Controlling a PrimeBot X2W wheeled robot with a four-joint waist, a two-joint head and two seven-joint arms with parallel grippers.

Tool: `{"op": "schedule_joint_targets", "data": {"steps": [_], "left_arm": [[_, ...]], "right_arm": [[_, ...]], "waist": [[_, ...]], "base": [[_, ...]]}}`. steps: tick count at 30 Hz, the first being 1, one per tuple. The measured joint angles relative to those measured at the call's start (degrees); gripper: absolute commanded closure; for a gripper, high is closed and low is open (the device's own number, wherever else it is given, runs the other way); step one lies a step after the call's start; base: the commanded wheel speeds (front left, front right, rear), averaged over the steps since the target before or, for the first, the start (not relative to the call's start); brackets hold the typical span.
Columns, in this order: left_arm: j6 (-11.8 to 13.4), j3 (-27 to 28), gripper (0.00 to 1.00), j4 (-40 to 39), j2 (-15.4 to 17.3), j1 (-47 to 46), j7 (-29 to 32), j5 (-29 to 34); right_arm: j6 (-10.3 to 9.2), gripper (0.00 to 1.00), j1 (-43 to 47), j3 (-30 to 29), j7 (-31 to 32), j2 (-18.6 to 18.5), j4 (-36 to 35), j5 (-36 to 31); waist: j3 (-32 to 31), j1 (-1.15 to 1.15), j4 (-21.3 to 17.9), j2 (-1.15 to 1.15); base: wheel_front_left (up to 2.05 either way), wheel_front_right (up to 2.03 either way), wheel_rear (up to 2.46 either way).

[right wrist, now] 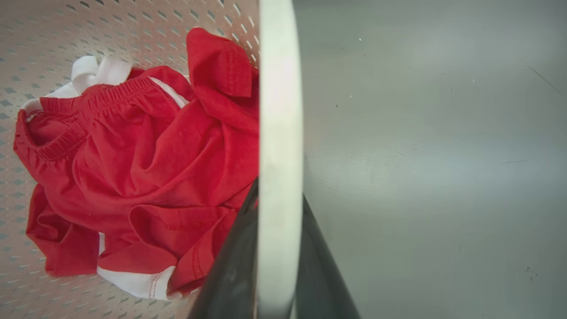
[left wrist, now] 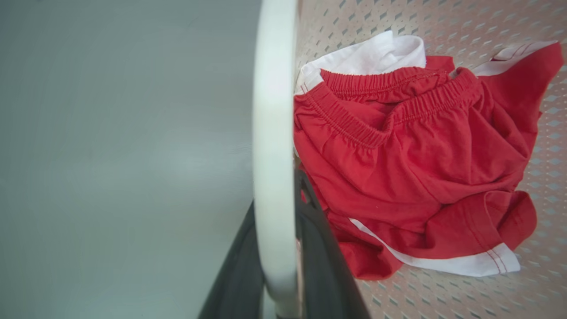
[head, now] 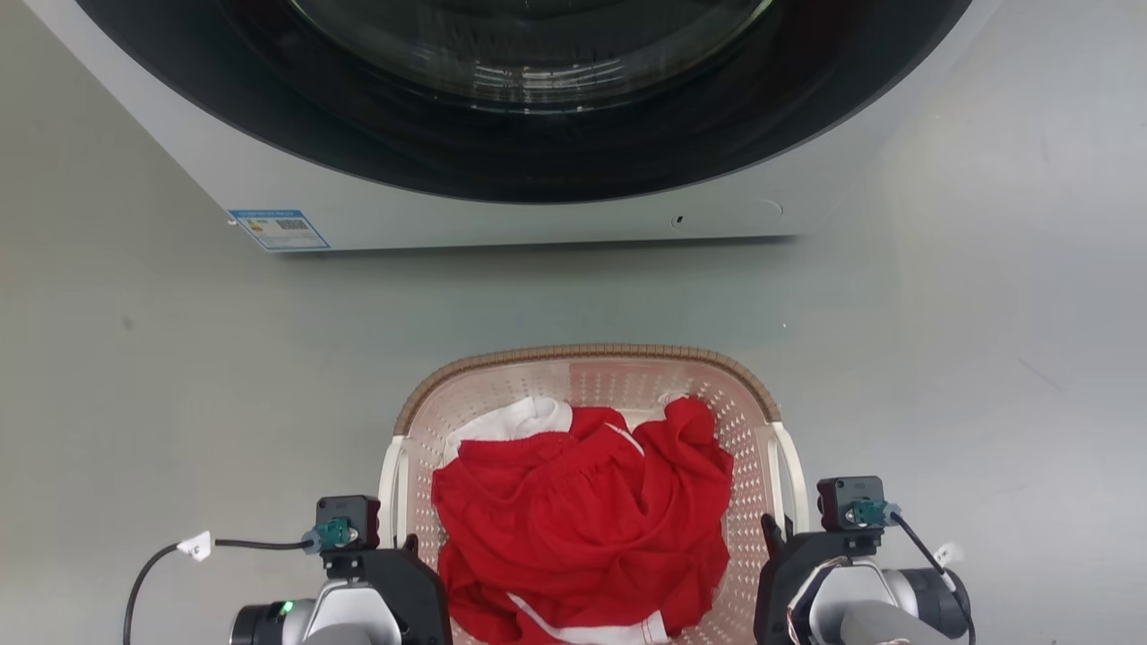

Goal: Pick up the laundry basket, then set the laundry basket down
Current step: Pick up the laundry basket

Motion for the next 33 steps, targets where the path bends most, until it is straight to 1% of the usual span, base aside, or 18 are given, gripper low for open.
{"op": "schedule_joint_targets", "data": {"steps": [4, 11, 16, 20, 28, 33], "left_arm": [[0.41, -1.05, 1.00, 0.08, 0.13, 2.19, 0.22, -0.97], [0.43, -2.80, 1.00, 0.01, 0.26, 6.26, 0.90, -3.09], [0.51, -4.00, 1.00, -0.07, 0.43, 8.19, 1.74, -3.50], [0.90, -4.74, 1.00, -0.03, 0.48, 9.50, 2.38, -4.25], [0.93, -5.89, 1.00, -0.03, 0.67, 11.14, 3.75, -5.28], [1.00, -6.73, 1.00, -0.04, 0.81, 12.34, 4.77, -6.99]], "right_arm": [[-0.42, 1.00, 2.43, 1.27, 0.47, 0.00, -0.58, 1.57], [-0.43, 1.00, 6.12, 3.05, 1.48, 0.00, -0.76, 3.56], [-0.46, 1.00, 8.20, 4.36, 2.53, 0.00, -0.79, 5.11], [-0.48, 1.00, 9.31, 5.38, 3.53, -0.01, -0.80, 5.95], [-0.51, 1.00, 10.85, 6.86, 5.10, -0.03, -0.81, 7.78], [-0.51, 1.00, 11.83, 7.91, 6.58, -0.04, -0.77, 9.00]], "waist": [[-2.61, 0.00, -0.06, 0.00], [-7.20, -0.01, -0.21, 0.00], [-10.06, -0.01, -0.32, 0.00], [-11.92, -0.01, -0.43, 0.00], [-14.59, 0.00, -0.70, 0.00], [-16.53, 0.00, -0.94, 0.00]], "base": [[0.00, 0.00, 0.00], [0.00, 0.00, 0.00], [0.00, 0.00, 0.00], [0.00, 0.00, 0.00], [0.00, 0.00, 0.00], [0.00, 0.00, 0.00]]}}
